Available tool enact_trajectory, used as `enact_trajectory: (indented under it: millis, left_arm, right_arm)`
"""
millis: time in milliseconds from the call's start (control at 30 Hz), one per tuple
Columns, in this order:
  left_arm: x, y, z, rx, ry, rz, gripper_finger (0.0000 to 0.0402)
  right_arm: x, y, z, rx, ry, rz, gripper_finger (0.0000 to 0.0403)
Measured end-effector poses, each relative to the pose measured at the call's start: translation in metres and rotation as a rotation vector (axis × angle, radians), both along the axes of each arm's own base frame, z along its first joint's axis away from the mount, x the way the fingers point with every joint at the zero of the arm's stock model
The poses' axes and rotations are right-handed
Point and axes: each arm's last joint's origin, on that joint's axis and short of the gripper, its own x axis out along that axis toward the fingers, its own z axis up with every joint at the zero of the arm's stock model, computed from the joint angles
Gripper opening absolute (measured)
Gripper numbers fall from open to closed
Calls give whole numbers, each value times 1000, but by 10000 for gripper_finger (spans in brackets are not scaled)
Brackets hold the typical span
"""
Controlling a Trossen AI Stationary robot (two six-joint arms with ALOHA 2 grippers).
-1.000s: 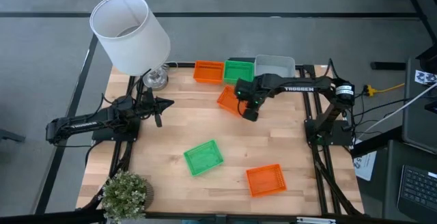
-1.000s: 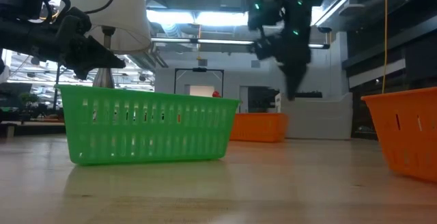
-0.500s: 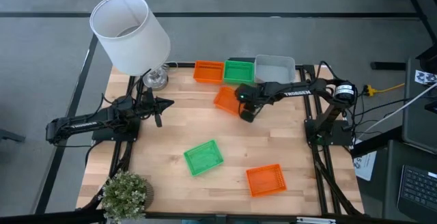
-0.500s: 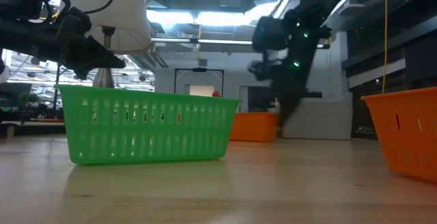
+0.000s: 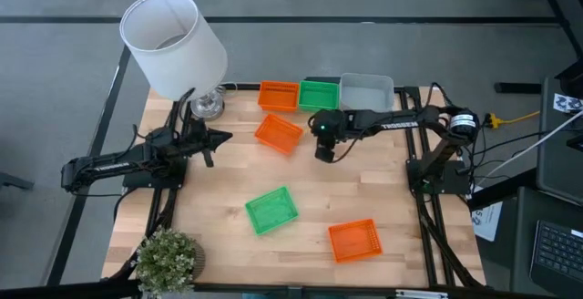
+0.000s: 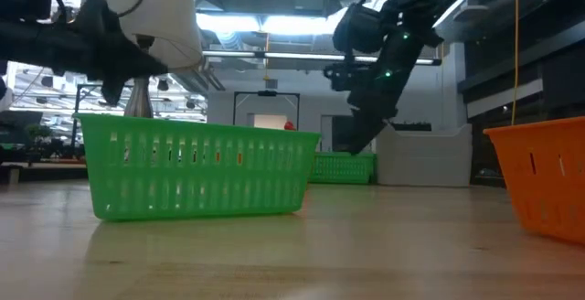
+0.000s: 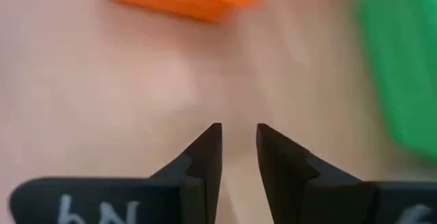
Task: Stack baskets by color
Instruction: Stack the middle orange bin on the top orange bin
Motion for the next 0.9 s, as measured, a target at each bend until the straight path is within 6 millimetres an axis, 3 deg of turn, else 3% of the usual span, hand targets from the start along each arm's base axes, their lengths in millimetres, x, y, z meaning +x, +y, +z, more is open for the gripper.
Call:
enact_trajectory:
  millis: [133,367,567,700,900]
  left_arm:
    - [-1,-2,18,66,-81,-62,0]
    - [15,-5,54,156,3,-137,0]
    - [59,3,70,175,208,-157,0]
    - [90,15,75,188,380,-149,0]
    - [137,33,98,299,571,-158,0]
  right_arm:
    - [-20,-7,19,-67,54,-144,92]
    - [-57,-8,70,-275,21,-302,92]
    - [-79,-7,102,-291,-119,-378,92]
    - [-90,-11,112,-309,-141,-391,92]
    - [-108,-17,119,-308,-109,-437,92]
